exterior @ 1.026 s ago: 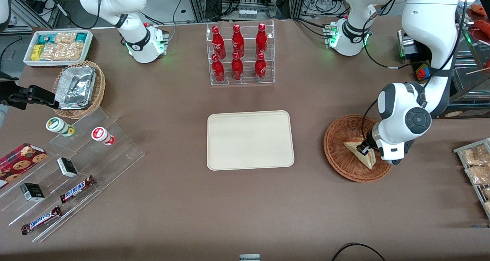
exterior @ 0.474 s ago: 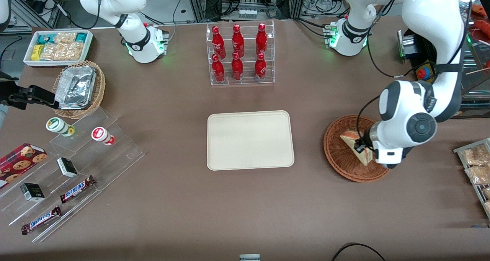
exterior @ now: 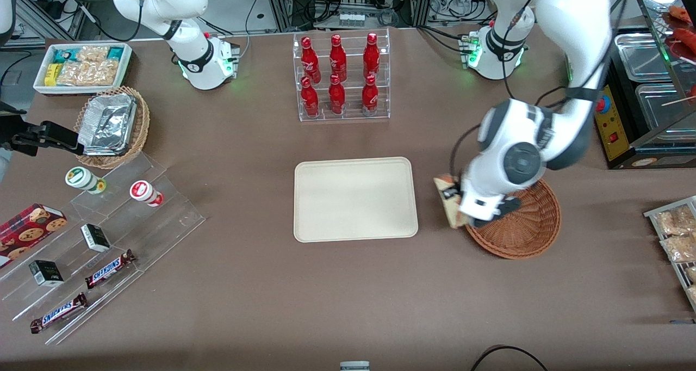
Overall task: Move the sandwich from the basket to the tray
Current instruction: 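Lift the sandwich and carry it over the cream tray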
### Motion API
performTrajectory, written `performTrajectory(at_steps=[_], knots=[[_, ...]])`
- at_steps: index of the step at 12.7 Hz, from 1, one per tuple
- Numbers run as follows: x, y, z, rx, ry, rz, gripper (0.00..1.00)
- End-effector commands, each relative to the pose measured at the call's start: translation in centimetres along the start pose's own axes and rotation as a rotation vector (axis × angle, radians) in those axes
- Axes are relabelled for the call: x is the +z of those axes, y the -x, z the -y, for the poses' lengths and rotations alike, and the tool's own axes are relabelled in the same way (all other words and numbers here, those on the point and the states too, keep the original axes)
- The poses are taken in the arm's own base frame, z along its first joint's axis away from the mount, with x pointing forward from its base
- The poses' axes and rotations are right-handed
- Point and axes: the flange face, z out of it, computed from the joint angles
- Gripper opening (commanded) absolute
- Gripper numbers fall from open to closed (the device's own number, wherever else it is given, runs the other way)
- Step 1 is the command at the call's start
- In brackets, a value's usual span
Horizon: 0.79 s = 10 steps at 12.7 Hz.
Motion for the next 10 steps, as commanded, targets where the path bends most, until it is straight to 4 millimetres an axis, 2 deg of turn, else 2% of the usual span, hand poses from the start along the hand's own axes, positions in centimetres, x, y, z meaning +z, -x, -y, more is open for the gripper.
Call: performTrajectory(at_steps=[1,2,5,7,10], knots=[[1.3,2.2,-7.0,0.088,0.0,0.011,0.0],[2.5,3.6,-9.5,0.078,-0.009,0.008,0.0],[5.1,6.3,-15.0,0.064,-0.04,-0.038,0.0],[6.8,8.0,-18.1,0.038,-0.046,-0.048,0.0],[9.3,10.2,-21.0,0.007,-0.086,-0.08,0.0]])
